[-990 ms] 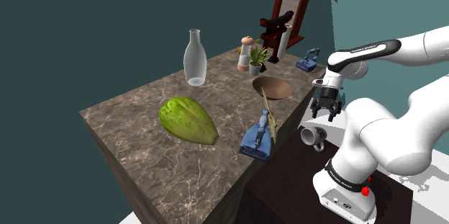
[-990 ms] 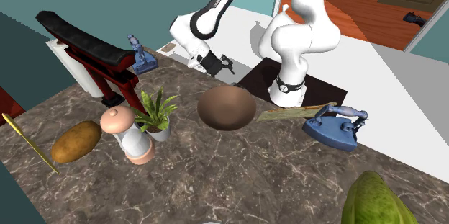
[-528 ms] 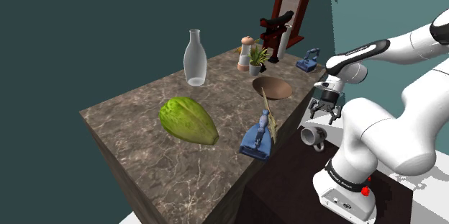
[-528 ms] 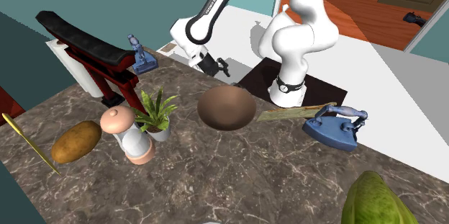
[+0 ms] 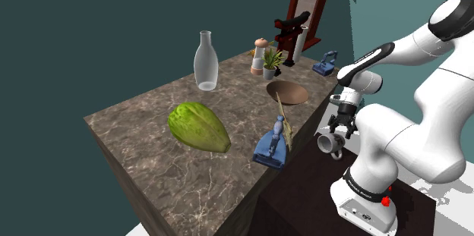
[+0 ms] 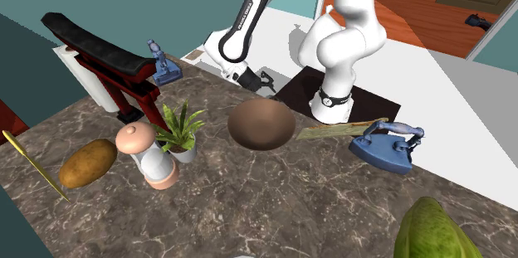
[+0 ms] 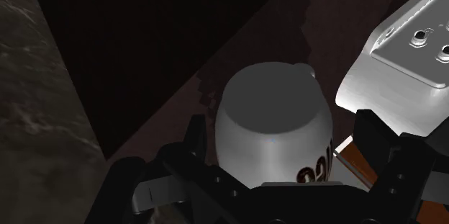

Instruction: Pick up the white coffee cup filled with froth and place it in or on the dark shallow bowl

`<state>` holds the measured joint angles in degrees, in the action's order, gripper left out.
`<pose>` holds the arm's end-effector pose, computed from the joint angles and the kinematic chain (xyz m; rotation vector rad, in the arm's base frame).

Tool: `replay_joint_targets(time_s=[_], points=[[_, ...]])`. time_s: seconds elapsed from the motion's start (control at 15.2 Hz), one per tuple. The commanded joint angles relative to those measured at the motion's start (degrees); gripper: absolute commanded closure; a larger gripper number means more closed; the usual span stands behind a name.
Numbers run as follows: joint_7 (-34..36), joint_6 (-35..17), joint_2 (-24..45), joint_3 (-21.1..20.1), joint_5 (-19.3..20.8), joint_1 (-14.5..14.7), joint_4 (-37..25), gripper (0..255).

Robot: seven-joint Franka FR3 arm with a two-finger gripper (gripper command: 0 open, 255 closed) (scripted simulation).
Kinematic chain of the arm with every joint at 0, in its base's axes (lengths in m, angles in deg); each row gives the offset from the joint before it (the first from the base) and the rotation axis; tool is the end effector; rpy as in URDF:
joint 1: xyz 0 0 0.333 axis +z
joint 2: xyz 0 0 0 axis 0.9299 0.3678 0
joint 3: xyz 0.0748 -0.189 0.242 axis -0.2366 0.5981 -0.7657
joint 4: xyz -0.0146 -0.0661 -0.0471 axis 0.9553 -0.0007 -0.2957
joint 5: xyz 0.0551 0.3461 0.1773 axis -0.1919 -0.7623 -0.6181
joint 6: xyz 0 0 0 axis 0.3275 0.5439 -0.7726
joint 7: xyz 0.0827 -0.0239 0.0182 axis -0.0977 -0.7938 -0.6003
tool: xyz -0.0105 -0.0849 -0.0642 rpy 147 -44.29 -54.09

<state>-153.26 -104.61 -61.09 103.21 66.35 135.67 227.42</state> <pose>0.1907 -0.3323 0.1717 -2.1067 -1.1014 -0.1177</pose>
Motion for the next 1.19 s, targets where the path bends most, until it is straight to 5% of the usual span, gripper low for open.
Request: replay_joint_targets(time_s=[0.0,0.53,0.59,1.12], points=[[1.71,-1.34,-0.30,0.58,0.36,0.41,1.06,0],[1.71,-1.34,-0.30,0.58,0.35,0.41,1.06,0],[1.71,-1.34,-0.30,0.58,0.35,0.41,1.06,255],[1.72,-1.36,-0.34,0.62,0.40,0.42,1.05,255]])
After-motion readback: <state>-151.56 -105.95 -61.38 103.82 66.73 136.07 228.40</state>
